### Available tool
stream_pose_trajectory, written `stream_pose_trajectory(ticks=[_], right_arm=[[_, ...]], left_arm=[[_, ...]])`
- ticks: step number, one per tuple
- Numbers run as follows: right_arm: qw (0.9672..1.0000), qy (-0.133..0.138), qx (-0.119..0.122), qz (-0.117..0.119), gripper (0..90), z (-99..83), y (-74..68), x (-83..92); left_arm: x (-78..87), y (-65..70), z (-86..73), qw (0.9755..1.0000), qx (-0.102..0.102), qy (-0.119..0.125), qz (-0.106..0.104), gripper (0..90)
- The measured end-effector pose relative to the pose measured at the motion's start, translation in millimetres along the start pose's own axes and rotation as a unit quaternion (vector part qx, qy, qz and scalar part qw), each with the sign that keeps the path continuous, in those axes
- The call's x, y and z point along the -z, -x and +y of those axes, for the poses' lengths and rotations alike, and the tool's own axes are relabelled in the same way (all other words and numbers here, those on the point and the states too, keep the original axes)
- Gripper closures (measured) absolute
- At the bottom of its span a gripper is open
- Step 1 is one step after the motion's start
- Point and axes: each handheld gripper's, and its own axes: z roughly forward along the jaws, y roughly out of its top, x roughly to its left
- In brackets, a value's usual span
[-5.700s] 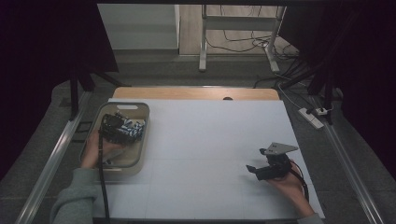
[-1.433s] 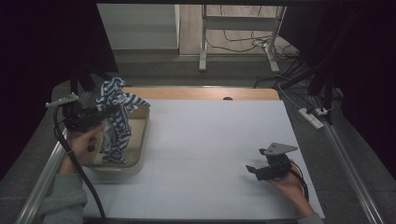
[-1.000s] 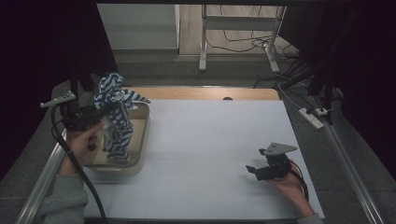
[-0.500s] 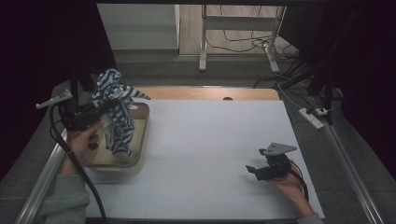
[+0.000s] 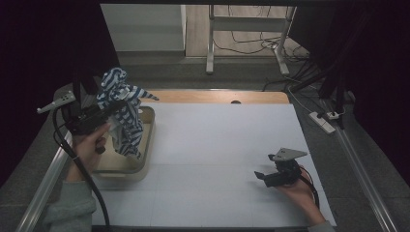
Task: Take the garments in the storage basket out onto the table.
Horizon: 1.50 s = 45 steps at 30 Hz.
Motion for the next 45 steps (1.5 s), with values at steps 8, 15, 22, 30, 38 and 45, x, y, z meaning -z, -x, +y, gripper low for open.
stream_pose_trajectory(ticks=[8, 15, 22, 30, 38, 45], right_arm=[[1.0, 0.0, 0.0, 0.002, 11.7, 0.0, 0.2, 0.0], [1.0, 0.002, 0.0, 0.0, 11.8, -0.1, 0.5, 0.3], [1.0, 0.005, -0.001, -0.002, 11.9, 0.0, 0.6, 0.8], [1.0, 0.004, -0.001, -0.003, 12.0, 0.0, 0.5, 0.9], [1.0, 0.002, 0.0, -0.004, 12.1, 0.0, 0.7, 0.9], [1.0, 0.004, 0.0, -0.005, 12.1, -0.1, 0.5, 0.9]], left_arm=[[-1.5, 8.3, 3.6, 0.9999, -0.002, 0.011, -0.013, 60.9], [-4.7, 15.7, 5.9, 0.9996, -0.005, 0.018, -0.022, 60.9], [-5.6, 27.9, 9.7, 0.9989, -0.017, 0.025, -0.037, 60.9], [-12.2, 41.8, 12.2, 0.9975, -0.024, 0.027, -0.062, 60.9], [-15.7, 51.9, 14.3, 0.9957, -0.024, 0.034, -0.083, 60.9], [-23.8, 60.6, 14.3, 0.9944, -0.026, 0.03, -0.098, 61.0]])
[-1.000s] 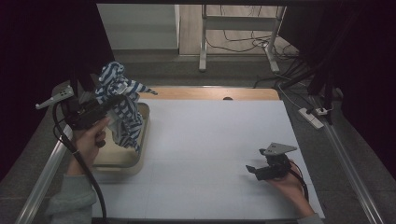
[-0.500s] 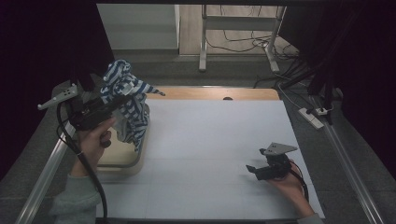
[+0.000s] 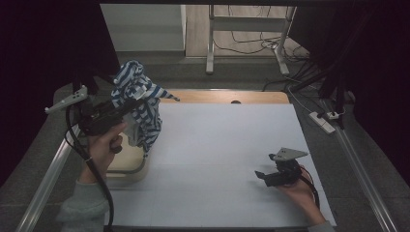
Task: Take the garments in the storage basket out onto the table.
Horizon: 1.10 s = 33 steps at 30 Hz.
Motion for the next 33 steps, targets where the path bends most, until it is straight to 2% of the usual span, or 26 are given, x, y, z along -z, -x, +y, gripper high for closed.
stream_pose_trajectory(ticks=[14, 23, 27, 33], right_arm=[[1.0, -0.001, -0.001, 0.0, 12.1, -0.3, 0.3, 0.4], [1.0, 0.001, -0.001, 0.0, 12.1, -0.4, 0.3, 0.7], [1.0, 0.001, -0.001, 0.001, 12.1, -0.3, 0.3, 0.7], [1.0, 0.001, -0.001, 0.0, 12.1, -0.3, 0.4, 1.0]], left_arm=[[-20.5, 10.4, -1.1, 0.9994, 0.006, -0.007, -0.034, 60.9], [-33.4, 22.4, -1.6, 0.9983, -0.004, -0.014, -0.056, 60.9], [-36.1, 24.3, -2.1, 0.9982, -0.004, -0.016, -0.057, 60.9], [-44.0, 23.4, -7.2, 0.9977, 0.0, -0.034, -0.059, 60.9]])
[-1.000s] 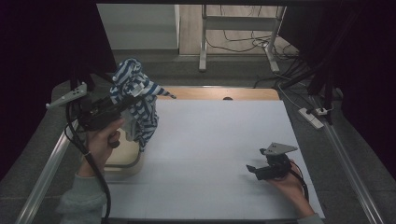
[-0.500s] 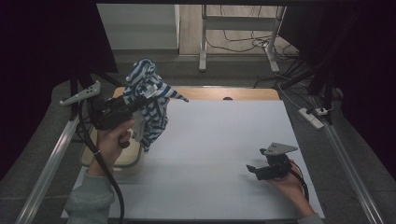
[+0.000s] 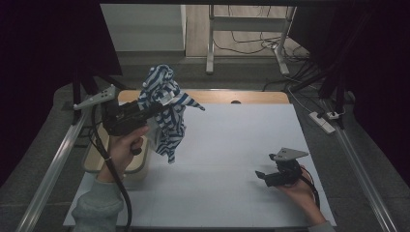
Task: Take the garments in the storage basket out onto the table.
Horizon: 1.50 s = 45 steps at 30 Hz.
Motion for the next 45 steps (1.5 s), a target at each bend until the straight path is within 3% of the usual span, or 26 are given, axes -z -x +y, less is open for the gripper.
stream_pose_trajectory(ticks=[11, 22, 29, 33, 36, 43, 45], right_arm=[[1.0, 0.0, -0.001, 0.0, 12.2, -0.3, 0.3, -0.2], [1.0, -0.002, -0.001, 0.0, 12.2, -0.4, 0.6, -0.5], [1.0, -0.001, -0.001, 0.0, 12.2, -0.4, 0.5, -0.3], [1.0, 0.0, -0.002, 0.0, 12.2, -0.3, 0.8, 0.2], [1.0, 0.005, -0.004, -0.002, 12.2, -0.4, 1.0, 0.9], [0.9999, 0.009, -0.004, -0.002, 12.2, -0.1, 0.5, 2.5], [0.9999, 0.01, -0.006, -0.002, 12.2, 0.0, 0.4, 3.4]], left_arm=[[-10.5, -2.5, -8.8, 0.9996, 0.009, -0.027, 0.007, 60.8], [-42.5, 3.7, -25.3, 0.9973, 0.005, -0.073, -0.008, 60.7], [-62.2, -5.3, -41.4, 0.9943, 0.013, -0.105, 0.004, 60.6], [-78.6, -15.7, -55.5, 0.9905, 0.014, -0.135, 0.024, 60.5], [-92.1, -22.5, -66.9, 0.987, 0.021, -0.157, 0.023, 60.3], [-127.5, -39.1, -97.6, 0.9739, 0.034, -0.224, 0.019, 60.2], [-133.3, -42.0, -103.3, 0.9714, 0.039, -0.234, 0.017, 60.1]])
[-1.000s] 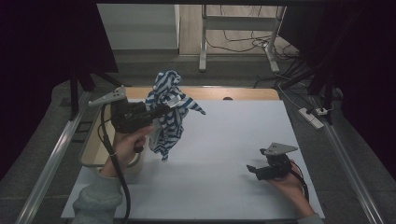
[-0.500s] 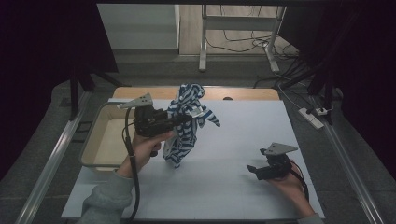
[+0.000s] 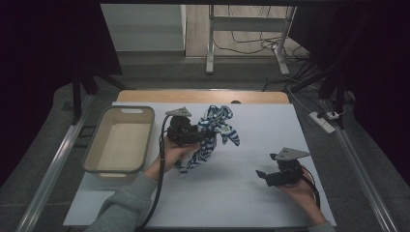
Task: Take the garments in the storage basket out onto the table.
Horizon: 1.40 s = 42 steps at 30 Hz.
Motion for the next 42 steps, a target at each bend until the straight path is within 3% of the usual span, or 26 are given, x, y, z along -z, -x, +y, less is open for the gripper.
stream_pose_trajectory(ticks=[9, 17, 21, 26, 29, 33, 40, 42], right_arm=[[1.0, 0.001, 0.001, 0.0, 12.2, -0.1, -0.1, 0.6], [1.0, -0.003, 0.003, 0.0, 12.2, -0.4, -0.2, -0.3], [1.0, -0.004, 0.004, -0.001, 12.3, -0.6, -0.4, 0.0], [1.0, -0.004, 0.004, -0.001, 12.3, -0.9, -0.1, 0.5], [1.0, -0.004, 0.005, -0.001, 12.3, -0.9, -0.3, 0.2], [1.0, -0.004, 0.005, -0.004, 12.4, -0.8, -0.8, 0.5], [1.0, -0.002, 0.003, -0.004, 12.4, -0.7, -0.1, 2.0], [1.0, 0.001, 0.003, -0.005, 12.4, -0.7, -0.1, 2.3]], left_arm=[[-33.5, -2.3, -10.8, 0.9988, -0.008, -0.048, -0.009, 59.4], [-69.5, -4.8, -21.2, 0.9946, -0.019, -0.101, -0.014, 58.2], [-79.5, -4.6, -25.0, 0.9928, -0.022, -0.117, -0.018, 54.9], [-72.4, -2.7, -21.3, 0.9938, -0.03, -0.103, -0.029, 28.2], [-65.6, -0.9, -18.5, 0.9951, -0.031, -0.088, -0.033, 17.2], [-52.8, 1.3, -14.7, 0.9958, -0.04, -0.077, -0.028, 16.2], [-17.1, 5.9, -16.9, 0.9971, -0.041, -0.063, 0.012, 18.7], [-3.7, 7.4, -21.3, 0.9963, -0.044, -0.067, 0.031, 18.9]])
